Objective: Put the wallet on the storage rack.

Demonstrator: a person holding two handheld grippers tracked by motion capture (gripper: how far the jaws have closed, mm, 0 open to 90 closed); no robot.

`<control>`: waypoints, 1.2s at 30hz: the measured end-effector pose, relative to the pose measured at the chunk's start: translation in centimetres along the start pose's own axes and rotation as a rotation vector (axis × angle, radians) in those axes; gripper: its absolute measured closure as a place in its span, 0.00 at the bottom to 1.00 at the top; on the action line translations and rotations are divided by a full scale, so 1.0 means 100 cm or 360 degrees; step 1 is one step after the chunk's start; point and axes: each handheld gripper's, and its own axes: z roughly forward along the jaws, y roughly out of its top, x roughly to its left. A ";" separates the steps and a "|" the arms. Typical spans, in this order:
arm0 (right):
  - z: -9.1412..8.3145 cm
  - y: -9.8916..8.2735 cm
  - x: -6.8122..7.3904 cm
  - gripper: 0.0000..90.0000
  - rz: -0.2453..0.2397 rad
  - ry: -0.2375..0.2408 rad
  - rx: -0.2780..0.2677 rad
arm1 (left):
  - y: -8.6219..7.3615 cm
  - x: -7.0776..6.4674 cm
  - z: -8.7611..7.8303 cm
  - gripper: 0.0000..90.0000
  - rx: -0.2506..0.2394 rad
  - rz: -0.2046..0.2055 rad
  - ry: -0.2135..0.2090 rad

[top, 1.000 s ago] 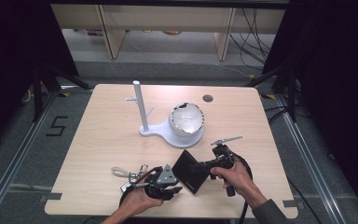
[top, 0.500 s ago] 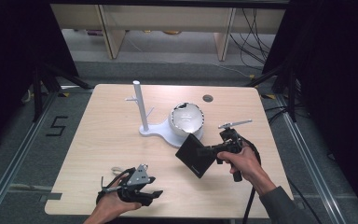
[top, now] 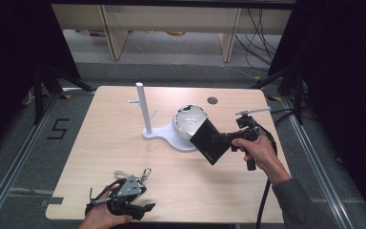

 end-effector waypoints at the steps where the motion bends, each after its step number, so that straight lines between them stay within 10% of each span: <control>1: -0.002 0.002 -0.002 0.87 -0.0003 -0.0017 0.0003 | -0.003 0.001 -0.001 0.40 0.0032 -0.0009 0.0014; 36: 0.008 0.057 -0.032 0.87 0.0160 -0.0137 -0.0159 | -0.027 0.006 -0.023 0.31 0.0047 -0.0071 0.0118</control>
